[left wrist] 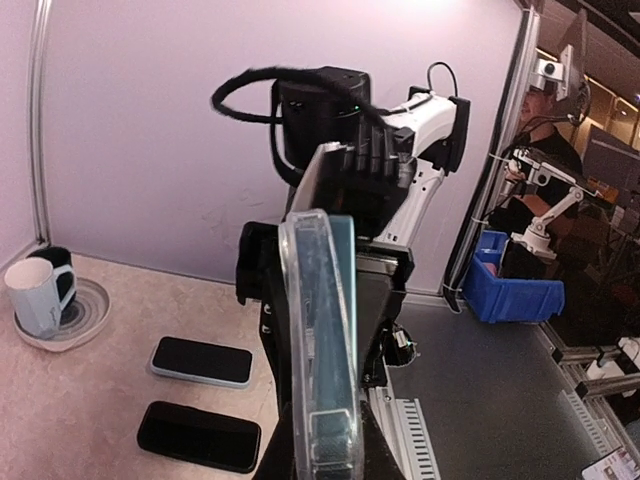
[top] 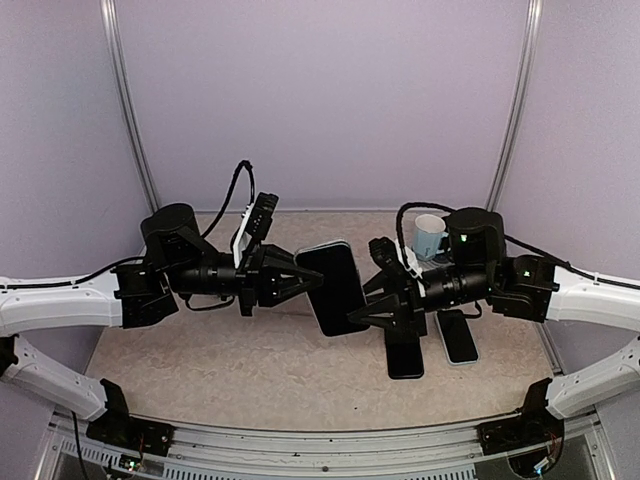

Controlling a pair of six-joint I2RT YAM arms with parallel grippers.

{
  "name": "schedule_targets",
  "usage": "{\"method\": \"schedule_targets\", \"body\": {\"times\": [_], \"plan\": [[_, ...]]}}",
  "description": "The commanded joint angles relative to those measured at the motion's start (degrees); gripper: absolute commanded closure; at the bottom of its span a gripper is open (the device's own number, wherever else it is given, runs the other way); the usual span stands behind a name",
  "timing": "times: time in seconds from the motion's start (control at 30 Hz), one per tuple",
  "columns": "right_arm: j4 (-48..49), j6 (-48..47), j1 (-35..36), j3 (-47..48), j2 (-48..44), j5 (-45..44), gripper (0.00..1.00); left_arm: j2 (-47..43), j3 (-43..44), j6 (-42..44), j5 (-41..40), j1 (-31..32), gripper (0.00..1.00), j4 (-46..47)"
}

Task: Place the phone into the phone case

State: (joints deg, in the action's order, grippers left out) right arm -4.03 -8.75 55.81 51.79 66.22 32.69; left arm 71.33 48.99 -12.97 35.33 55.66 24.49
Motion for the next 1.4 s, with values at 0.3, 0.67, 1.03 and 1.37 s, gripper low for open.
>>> {"method": "schedule_targets", "body": {"times": [0.3,0.67,1.03,1.37], "plan": [[3.0,1.7,-0.4,1.9,-1.4,-3.3,1.0,0.2,2.5,2.5,-6.0,2.7,0.43,0.8],[3.7,1.7,-0.4,1.7,-1.5,2.3,1.0,2.1,3.7,3.6,-9.5,4.2,0.86,3.0],[-2.9,0.9,-0.7,3.4,-6.9,-5.2,0.1,1.0,3.7,8.7,-9.3,5.2,1.0,-2.2],[-0.7,0.2,-0.7,8.5,-1.7,1.3,0.54,1.3,4.0,10.0,-8.9,6.7,1.0,-3.5]]}}
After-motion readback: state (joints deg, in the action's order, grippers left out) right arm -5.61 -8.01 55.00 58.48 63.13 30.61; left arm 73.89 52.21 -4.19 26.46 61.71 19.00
